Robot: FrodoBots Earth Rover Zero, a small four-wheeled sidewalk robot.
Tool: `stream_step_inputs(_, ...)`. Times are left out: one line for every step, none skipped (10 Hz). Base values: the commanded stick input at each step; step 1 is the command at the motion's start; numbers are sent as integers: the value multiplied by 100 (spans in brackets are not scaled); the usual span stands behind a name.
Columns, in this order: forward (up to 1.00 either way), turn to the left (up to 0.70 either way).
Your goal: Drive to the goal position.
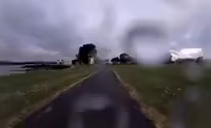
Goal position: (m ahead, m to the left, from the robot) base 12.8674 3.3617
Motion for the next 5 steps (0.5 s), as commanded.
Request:
stream_step_inputs(70,0)
stream_step_inputs(70,0)
stream_step_inputs(70,0)
stream_step_inputs(70,0)
stream_step_inputs(70,0)
